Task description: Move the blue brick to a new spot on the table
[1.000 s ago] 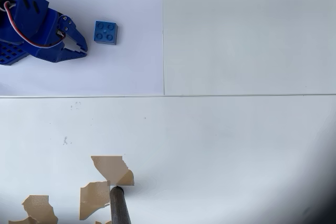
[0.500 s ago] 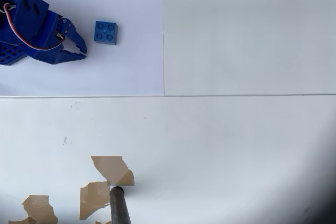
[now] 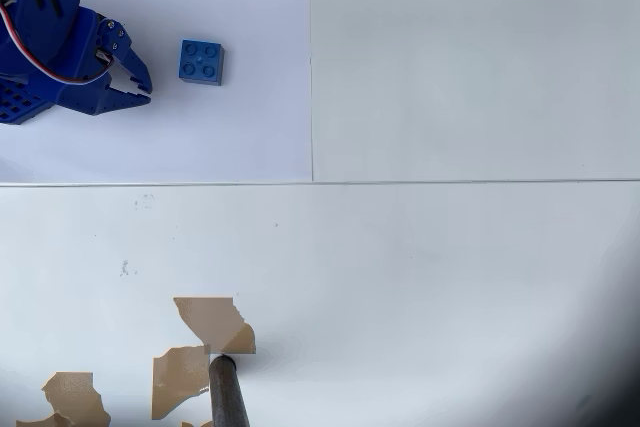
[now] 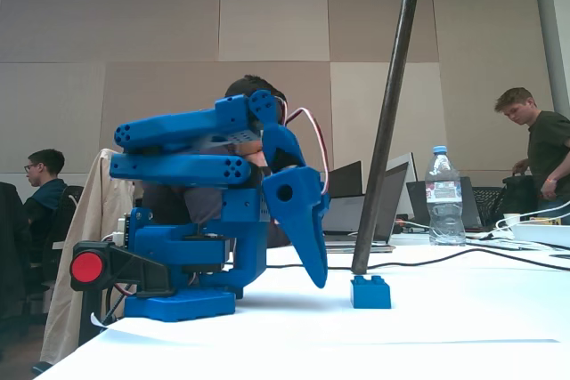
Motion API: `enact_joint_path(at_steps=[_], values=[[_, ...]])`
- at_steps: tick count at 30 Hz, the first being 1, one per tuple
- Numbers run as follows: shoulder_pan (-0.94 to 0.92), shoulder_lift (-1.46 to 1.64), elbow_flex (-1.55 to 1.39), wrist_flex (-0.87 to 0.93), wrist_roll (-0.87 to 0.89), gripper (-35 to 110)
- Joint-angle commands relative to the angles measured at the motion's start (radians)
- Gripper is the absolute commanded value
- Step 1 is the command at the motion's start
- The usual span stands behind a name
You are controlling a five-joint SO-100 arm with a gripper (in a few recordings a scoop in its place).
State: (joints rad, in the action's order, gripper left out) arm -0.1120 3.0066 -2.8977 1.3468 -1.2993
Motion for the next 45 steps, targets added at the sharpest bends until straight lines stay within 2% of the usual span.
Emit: enact_joint_path(at_steps=[1,5,11,18,24,40,45], values=[[0.035,-0.261,0.281,-0.026,0.054,0],[0.003,-0.492,0.385,-0.127,-0.006,8],[-0.078,-0.709,0.400,-0.268,-0.179,28],[-0.074,-0.979,0.549,-0.313,-0.152,41],[-0.031,-1.060,0.606,-0.324,-0.107,42],[0.095,-1.109,0.489,-0.399,0.028,41],[0.100,-1.115,0.442,-0.439,0.025,35]])
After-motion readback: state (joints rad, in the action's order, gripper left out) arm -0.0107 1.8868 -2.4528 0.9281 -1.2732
